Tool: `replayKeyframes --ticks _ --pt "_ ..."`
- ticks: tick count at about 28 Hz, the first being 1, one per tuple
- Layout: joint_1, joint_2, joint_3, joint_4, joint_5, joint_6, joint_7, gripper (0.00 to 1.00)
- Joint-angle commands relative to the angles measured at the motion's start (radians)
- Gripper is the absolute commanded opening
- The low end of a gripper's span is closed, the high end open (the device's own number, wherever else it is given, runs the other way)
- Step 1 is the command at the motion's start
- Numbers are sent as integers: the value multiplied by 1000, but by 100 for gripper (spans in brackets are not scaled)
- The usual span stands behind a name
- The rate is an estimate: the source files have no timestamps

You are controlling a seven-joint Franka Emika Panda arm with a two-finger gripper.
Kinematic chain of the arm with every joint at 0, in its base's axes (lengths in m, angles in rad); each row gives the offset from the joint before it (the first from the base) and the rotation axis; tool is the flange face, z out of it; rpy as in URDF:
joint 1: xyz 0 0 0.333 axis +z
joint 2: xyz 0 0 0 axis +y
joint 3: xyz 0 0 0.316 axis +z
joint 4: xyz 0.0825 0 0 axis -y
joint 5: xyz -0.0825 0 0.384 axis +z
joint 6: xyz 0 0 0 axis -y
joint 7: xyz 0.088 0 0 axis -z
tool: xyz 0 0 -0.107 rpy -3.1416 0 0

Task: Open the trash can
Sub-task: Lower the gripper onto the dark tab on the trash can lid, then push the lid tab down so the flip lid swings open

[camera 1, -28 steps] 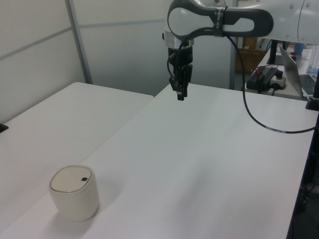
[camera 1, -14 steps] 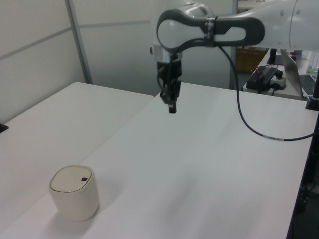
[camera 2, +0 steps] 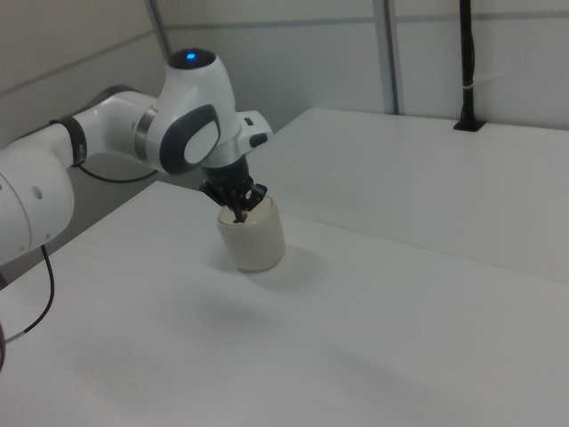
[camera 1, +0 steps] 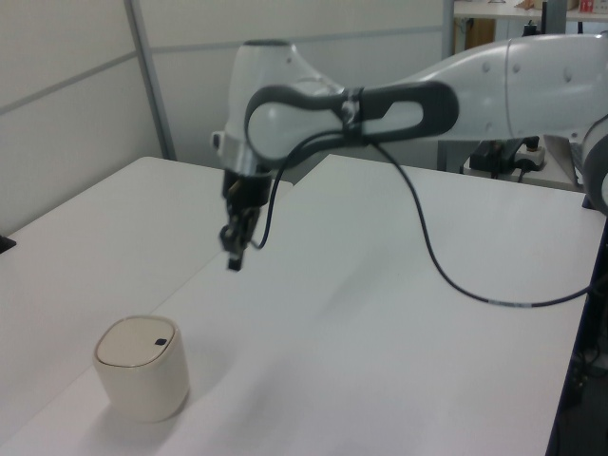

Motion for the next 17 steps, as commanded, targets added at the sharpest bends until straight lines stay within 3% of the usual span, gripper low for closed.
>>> replayKeyframes --ticks 1,9,17 --pt "35 69 21 2 55 154 -19 0" --pt "36 153 107 5 55 371 -17 0" --pt "59 182 115 6 52 444 -20 0"
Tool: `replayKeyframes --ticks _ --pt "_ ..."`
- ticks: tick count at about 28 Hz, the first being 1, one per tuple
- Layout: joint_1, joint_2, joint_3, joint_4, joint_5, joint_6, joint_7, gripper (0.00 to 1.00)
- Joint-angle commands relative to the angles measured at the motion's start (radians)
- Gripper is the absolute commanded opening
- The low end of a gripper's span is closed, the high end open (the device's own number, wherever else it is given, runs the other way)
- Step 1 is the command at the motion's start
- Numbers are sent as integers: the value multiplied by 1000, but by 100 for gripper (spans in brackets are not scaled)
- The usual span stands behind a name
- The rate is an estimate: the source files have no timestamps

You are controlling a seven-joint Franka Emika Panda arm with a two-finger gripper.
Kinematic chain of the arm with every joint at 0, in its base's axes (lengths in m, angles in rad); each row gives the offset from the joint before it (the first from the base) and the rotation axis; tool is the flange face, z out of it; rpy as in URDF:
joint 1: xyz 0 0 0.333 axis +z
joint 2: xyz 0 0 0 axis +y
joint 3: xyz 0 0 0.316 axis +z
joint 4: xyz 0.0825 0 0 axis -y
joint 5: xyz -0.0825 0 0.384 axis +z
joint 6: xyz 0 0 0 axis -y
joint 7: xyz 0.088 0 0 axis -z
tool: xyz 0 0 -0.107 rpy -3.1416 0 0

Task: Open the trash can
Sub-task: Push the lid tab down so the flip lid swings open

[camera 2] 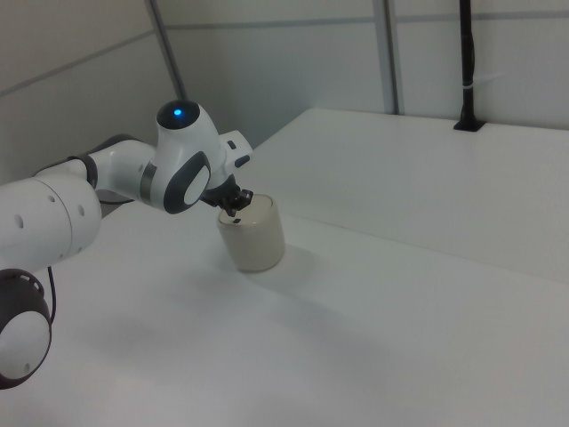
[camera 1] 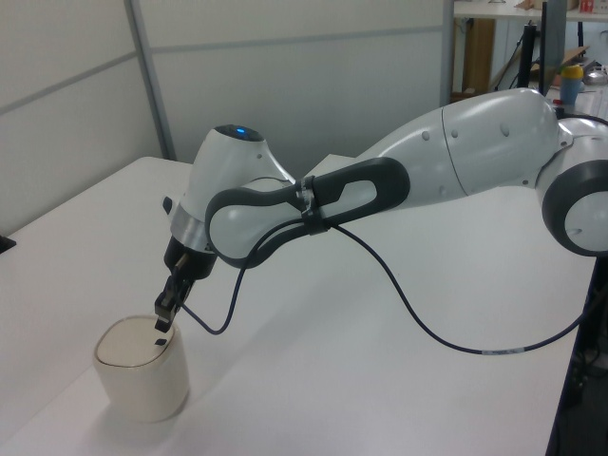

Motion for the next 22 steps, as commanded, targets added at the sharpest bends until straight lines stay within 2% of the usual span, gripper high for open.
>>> replayKeyframes --ticks 1,6,13,18,22 --pt "16 13 3 6 19 43 -20 0" --pt "30 33 3 8 13 69 -22 0" --pt "30 69 3 -1 -52 70 -23 0" --pt "30 94 1 0 -58 70 -31 0" --pt "22 83 0 6 -49 66 -27 0"
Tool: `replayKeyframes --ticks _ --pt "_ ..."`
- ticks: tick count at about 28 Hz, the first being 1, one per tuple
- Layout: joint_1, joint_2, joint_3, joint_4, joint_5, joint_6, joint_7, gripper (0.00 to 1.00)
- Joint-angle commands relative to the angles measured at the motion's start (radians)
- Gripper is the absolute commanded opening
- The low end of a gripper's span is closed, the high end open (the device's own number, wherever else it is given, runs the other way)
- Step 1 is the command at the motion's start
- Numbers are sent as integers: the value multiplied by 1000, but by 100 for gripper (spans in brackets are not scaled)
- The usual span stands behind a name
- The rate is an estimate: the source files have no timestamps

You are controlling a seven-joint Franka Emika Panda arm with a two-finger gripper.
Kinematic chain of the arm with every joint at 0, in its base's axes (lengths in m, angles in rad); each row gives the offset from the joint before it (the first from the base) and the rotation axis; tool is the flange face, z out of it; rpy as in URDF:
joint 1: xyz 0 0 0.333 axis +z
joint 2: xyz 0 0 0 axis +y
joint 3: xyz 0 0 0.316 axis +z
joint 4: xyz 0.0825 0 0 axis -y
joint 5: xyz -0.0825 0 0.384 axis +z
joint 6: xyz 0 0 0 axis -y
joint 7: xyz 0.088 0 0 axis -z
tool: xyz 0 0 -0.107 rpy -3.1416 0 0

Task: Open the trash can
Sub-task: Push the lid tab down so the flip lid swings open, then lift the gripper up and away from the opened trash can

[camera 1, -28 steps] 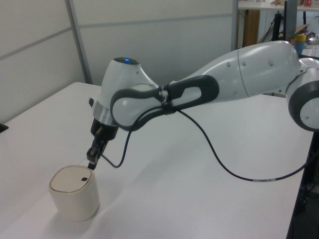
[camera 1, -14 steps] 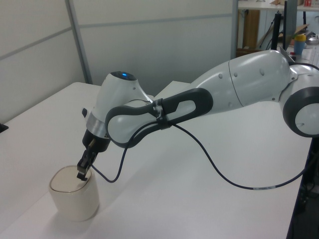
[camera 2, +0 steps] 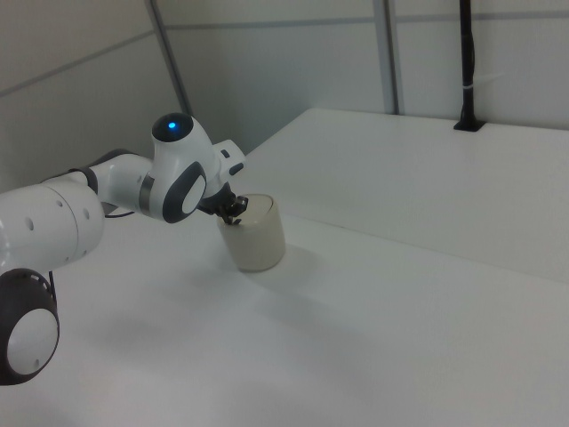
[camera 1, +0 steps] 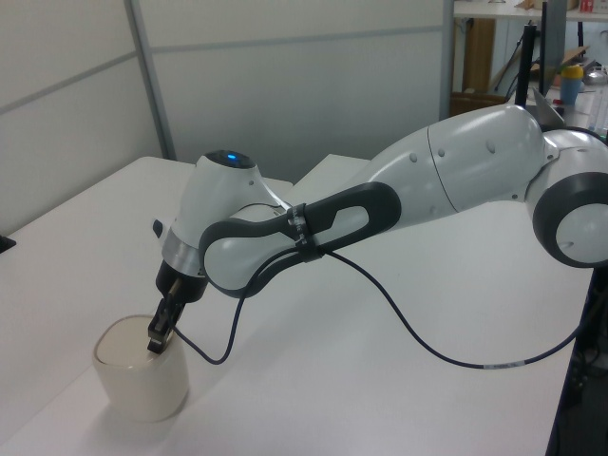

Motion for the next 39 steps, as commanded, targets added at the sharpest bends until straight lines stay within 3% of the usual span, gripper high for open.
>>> replayKeyframes --ticks 1,11,17,21,24,25,28,30,39 --pt "-8 29 -6 1 -4 16 -23 0" --pt "-73 -132 -6 1 36 -214 -24 0" --pt "-135 -202 -18 3 27 -378 -24 2" --pt "-209 -270 -19 4 15 -572 -50 24" --pt "-255 -306 -21 4 -22 -700 -90 42" --pt "-275 -325 -21 6 -77 -763 -107 59" --pt "-292 -343 -21 4 -170 -820 -105 83" --pt "-306 -348 -21 4 -206 -843 -99 100" --pt "-329 -388 -110 12 -221 -919 -95 100"
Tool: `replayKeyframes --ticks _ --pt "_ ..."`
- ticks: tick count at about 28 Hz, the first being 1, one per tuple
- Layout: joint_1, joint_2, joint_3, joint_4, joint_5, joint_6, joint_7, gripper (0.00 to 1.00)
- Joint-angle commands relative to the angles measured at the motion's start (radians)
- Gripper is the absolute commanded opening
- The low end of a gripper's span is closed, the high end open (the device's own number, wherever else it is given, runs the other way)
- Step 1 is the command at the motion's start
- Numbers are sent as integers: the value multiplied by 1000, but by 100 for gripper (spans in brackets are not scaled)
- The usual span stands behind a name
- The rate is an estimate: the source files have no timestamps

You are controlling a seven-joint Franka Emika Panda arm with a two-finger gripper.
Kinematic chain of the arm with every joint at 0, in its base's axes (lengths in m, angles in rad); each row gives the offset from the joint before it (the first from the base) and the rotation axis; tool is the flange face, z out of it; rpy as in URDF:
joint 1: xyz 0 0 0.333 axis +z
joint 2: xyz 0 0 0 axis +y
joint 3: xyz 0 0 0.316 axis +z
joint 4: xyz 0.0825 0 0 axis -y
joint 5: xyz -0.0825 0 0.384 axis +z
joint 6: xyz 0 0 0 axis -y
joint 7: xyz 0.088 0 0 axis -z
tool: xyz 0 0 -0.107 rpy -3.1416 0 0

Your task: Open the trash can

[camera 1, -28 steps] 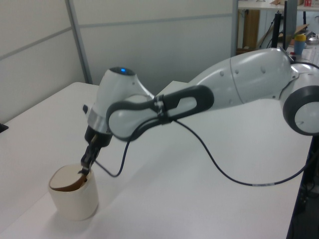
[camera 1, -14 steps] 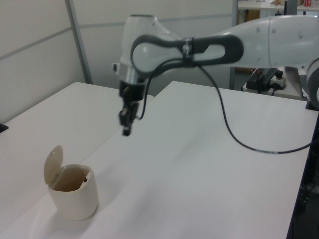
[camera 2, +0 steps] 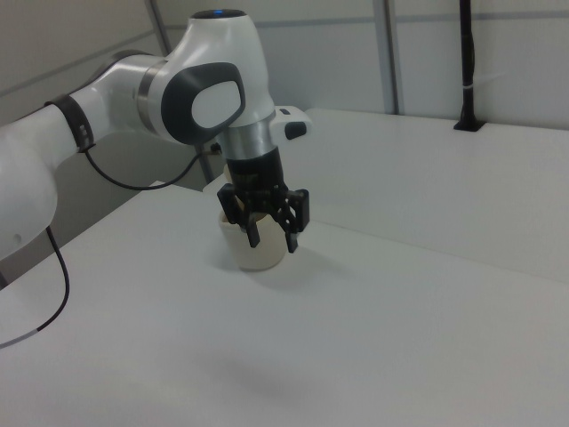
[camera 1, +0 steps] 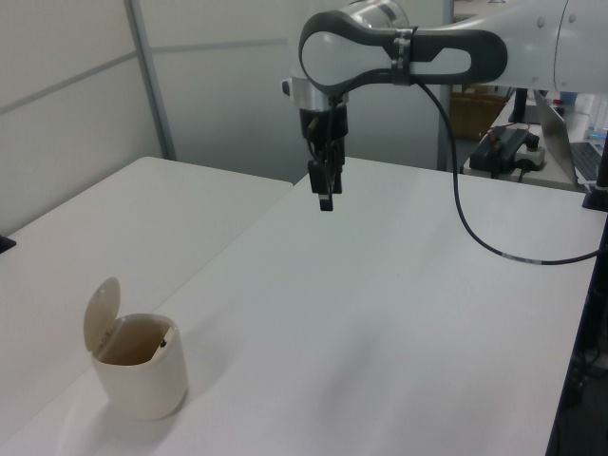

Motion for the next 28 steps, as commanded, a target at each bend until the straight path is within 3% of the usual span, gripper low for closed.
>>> replayKeyframes --ticks 1,7,12,28 --pt "5 -42 -58 -19 -11 -42 -12 100" --pt "5 -44 -71 -19 -13 -47 23 100" --pt "5 -45 -69 1 -10 -47 178 100" --pt "14 -33 -59 9 0 -44 213 100"
